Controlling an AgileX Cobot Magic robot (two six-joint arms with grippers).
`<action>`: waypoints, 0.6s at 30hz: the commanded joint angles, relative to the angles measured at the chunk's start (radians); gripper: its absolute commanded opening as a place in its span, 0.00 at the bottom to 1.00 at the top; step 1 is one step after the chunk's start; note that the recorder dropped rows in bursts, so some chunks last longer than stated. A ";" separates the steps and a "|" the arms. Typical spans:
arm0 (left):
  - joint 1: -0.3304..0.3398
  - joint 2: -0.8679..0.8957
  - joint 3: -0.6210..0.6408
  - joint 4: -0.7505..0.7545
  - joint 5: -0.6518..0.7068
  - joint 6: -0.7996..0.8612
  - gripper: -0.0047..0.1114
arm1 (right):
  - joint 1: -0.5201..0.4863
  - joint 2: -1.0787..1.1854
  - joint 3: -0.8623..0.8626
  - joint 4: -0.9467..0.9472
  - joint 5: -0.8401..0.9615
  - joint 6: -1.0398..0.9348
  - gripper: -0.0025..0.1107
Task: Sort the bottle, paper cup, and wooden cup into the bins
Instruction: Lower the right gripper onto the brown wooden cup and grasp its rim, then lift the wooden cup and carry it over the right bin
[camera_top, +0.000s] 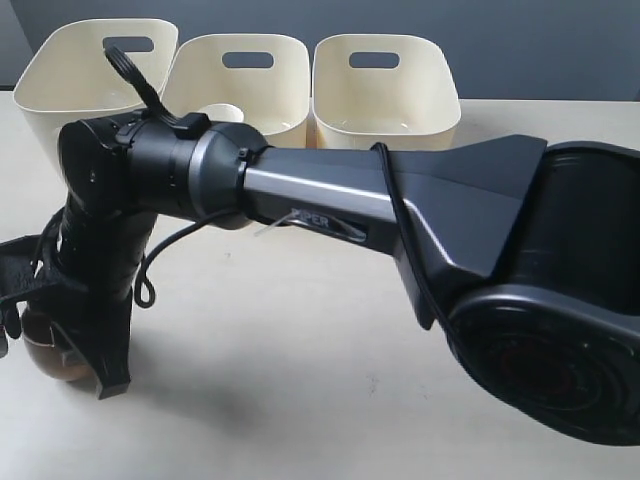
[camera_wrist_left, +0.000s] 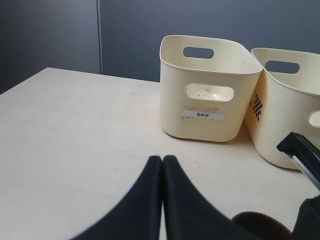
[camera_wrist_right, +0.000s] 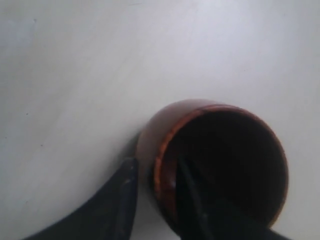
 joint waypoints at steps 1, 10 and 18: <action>-0.003 -0.005 -0.004 0.003 -0.004 -0.001 0.04 | 0.000 -0.002 0.002 0.009 0.027 0.006 0.25; -0.003 -0.005 -0.004 0.003 -0.004 -0.001 0.04 | -0.002 -0.004 0.002 -0.018 0.045 0.046 0.02; -0.003 -0.005 -0.004 0.003 -0.004 -0.001 0.04 | -0.002 -0.034 0.002 -0.075 0.044 0.079 0.02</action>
